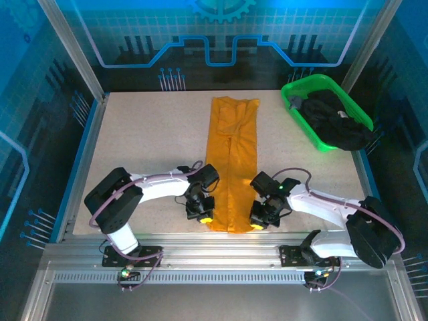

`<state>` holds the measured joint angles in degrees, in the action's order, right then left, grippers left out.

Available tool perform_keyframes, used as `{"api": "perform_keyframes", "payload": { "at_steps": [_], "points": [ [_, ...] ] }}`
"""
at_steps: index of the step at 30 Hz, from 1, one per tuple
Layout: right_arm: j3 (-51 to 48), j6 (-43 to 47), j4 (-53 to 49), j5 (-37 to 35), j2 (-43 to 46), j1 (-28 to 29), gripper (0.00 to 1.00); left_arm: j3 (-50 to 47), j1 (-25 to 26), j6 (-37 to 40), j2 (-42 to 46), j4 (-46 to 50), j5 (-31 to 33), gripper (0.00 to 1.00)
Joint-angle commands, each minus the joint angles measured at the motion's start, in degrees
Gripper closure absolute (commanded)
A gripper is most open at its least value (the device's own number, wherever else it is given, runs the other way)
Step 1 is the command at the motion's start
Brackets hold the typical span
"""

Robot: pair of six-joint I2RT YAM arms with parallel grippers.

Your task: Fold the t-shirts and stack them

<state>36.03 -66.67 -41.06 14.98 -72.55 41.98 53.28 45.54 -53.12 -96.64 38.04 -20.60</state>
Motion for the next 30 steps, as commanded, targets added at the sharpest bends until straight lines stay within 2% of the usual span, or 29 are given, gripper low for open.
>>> {"api": "perform_keyframes", "payload": {
  "at_steps": [1, 4, 7, 13, 21, 30],
  "points": [
    [3.35, -0.72, -5.88, -2.08, 3.0, 0.56, 1.0, 2.46, 0.26, 0.84, 4.56, 4.95, 1.17, 1.0],
    [6.56, -0.77, -9.79, -4.02, 5.21, 0.01, 1.0, 5.09, -0.57, 1.28, 8.4, 8.55, 2.59, 1.0],
    [10.23, -0.16, -12.24, -5.62, 6.35, -2.62, 1.0, 7.73, -3.85, 1.2, 11.86, 10.16, 3.49, 1.0],
    [20.32, 5.94, -11.78, -5.04, 0.09, -12.0, 1.0, 12.18, -12.7, 0.11, 12.83, 4.03, 2.46, 1.0],
    [40.06, 13.95, -11.77, -5.68, -17.05, -20.59, 1.0, 23.62, -20.86, -1.11, 0.43, -5.35, -0.46, 1.0],
    [59.02, 17.12, -12.97, -5.87, -36.86, -25.31, 1.0, 37.59, -25.96, 1.95, -15.45, -6.02, -1.65, 1.0]
  ]
}}
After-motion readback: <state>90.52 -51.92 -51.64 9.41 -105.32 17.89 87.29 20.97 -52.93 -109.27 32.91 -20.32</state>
